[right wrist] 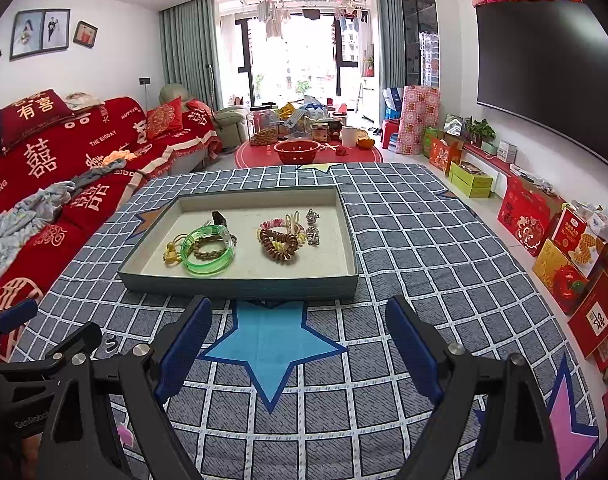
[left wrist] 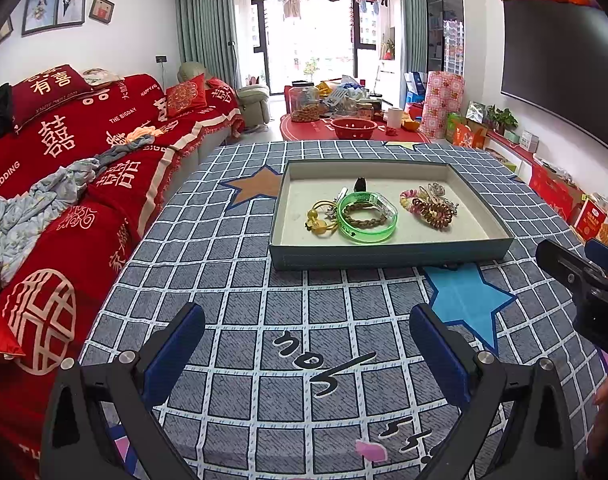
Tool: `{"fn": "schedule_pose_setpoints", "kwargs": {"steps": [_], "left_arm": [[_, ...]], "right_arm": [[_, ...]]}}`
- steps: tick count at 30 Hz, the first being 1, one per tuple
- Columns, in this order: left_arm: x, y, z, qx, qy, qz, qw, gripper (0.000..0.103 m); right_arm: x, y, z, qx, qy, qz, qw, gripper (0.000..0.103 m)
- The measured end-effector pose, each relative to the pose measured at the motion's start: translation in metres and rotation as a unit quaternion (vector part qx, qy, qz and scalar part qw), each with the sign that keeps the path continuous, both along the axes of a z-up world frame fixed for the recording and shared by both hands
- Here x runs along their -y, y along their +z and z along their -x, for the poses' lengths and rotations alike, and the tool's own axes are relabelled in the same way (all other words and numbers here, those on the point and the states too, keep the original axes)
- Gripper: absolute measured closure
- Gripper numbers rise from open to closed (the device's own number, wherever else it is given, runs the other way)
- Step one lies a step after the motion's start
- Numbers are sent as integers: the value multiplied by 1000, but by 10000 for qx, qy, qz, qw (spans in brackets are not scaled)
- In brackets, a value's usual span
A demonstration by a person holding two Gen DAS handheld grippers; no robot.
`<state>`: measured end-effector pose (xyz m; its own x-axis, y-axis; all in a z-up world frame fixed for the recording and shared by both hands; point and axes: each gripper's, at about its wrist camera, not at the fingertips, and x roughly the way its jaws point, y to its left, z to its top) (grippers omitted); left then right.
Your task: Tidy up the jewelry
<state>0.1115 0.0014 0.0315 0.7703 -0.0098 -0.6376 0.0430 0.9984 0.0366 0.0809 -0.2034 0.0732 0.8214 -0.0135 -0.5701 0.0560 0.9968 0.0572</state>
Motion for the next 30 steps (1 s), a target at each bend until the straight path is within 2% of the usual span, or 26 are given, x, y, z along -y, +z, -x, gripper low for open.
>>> {"fn": "schedule_pose_setpoints", "kwargs": {"steps": [30], "left_arm": [[0, 0, 2, -38, -9, -8, 10000, 0]], "right_arm": [[-1, 1, 1, -10, 16, -14, 10000, 13]]}}
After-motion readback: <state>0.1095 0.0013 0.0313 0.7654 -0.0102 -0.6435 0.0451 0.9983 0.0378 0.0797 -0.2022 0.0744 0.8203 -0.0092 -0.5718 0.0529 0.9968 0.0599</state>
